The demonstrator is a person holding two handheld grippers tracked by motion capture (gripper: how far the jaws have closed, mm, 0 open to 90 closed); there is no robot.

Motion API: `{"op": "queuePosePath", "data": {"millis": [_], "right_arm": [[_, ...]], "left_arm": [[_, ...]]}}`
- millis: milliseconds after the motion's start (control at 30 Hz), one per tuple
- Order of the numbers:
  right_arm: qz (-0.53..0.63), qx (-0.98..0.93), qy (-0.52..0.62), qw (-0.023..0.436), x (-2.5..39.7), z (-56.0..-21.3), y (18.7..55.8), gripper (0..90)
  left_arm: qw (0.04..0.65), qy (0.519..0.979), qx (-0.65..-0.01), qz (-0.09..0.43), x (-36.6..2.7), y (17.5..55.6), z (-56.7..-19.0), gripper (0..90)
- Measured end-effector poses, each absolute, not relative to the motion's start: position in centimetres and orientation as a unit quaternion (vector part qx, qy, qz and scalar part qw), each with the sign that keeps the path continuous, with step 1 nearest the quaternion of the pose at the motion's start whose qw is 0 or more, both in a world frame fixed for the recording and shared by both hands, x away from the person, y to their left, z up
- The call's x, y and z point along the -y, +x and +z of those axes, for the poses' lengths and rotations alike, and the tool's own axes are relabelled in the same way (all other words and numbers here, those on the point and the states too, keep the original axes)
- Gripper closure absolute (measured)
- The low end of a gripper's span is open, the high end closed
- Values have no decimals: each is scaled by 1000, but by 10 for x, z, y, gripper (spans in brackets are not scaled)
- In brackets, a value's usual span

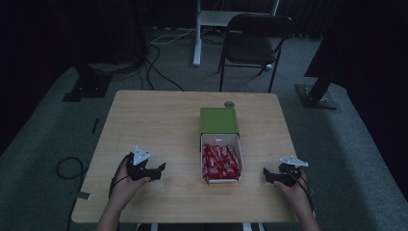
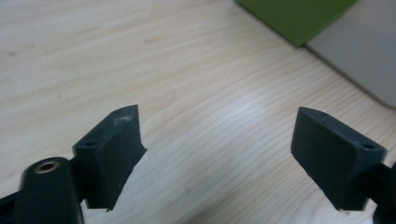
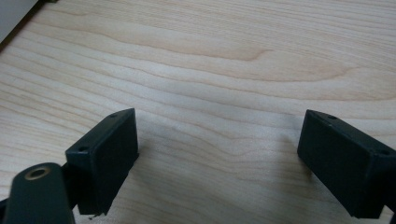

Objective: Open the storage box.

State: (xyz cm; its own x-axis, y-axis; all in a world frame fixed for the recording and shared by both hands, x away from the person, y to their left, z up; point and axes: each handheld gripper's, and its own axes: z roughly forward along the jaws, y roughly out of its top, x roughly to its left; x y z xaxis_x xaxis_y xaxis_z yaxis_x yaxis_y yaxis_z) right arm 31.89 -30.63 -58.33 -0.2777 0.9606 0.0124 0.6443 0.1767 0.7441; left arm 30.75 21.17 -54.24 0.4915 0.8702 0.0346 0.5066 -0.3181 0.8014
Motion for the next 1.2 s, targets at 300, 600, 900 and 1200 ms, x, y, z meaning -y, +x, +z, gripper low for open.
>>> {"op": "queuePosePath", "data": {"millis": [300, 600, 900, 1200], "right_arm": [[329, -730, 549, 240, 306, -583, 319, 112], [329, -730, 549, 239, 306, -583, 319, 111], [329, -730, 549, 239, 306, -583, 319, 111], [328, -730, 549, 240, 306, -583, 319, 111]], "left_arm": [[368, 760, -477, 246, -222, 309, -553, 106], [316, 708, -564, 284, -249, 310, -563, 30], [289, 685, -609, 274, -262, 309, -570, 30], [281, 663, -640, 268, -272, 308, -574, 31]]}}
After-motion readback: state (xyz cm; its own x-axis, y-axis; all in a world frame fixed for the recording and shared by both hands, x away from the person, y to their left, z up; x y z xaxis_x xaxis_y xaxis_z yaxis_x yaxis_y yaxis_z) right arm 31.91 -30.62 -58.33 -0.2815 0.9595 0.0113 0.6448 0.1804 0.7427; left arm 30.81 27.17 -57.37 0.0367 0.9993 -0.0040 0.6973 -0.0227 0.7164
